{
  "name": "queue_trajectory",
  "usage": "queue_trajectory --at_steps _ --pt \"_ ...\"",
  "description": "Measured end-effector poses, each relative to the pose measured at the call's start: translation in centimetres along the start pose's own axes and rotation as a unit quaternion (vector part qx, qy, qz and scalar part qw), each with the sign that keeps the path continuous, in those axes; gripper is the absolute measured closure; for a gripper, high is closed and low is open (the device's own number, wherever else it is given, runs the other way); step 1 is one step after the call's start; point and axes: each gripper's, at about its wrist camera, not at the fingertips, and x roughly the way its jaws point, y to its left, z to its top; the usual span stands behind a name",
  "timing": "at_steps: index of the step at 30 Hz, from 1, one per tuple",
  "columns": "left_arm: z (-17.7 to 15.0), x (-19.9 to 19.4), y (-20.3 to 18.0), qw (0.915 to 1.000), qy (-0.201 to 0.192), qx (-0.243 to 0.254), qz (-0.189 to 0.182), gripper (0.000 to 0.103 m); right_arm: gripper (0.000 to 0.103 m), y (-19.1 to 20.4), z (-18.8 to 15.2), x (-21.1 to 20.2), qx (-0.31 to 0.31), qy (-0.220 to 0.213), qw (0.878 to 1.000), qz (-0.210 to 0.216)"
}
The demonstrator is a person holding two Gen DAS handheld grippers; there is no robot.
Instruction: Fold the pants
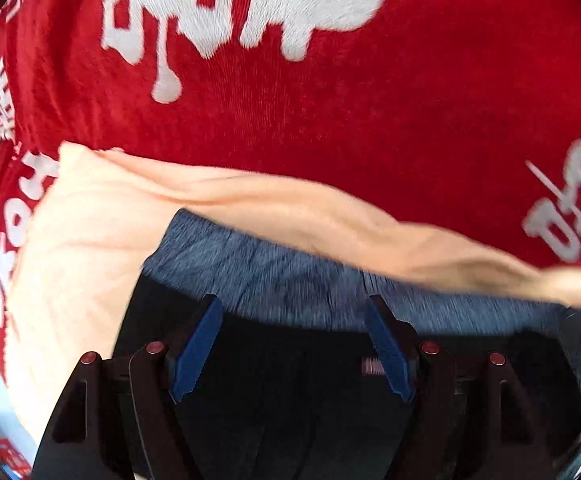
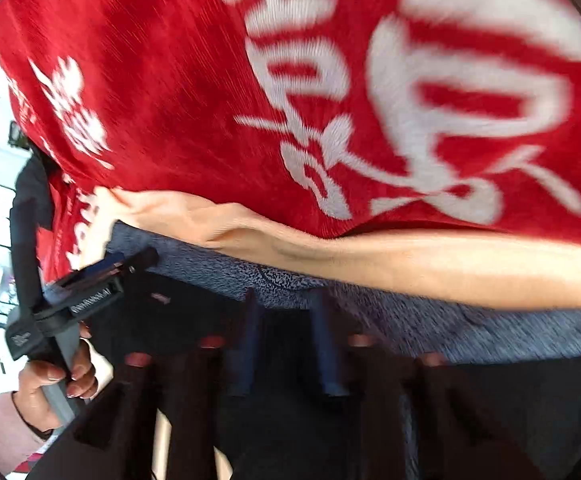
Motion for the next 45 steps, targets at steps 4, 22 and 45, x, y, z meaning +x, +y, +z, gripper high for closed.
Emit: queue_trajectory --at_steps 4,22,45 --pt "-4.0 -2.1 -1.2 0.999 0.027 0.036 -0.001 0.028 0.041 -2.5 -3.8 -4.1 0.045 0.004 0.999 0.015" --pt "-19.7 -8.6 -15.3 0.9649 0.08 0.223 -0.113 0.028 0.042 -9.5 -32.3 -17.5 0.278 -0.036 0.956 -0.083" --pt "-29.3 -9.5 -16.3 0.9561 0.108 0.252 -0.103 0.028 0.1 -14.8 -42.6 -17.5 0.399 -0.084 0.91 0.075"
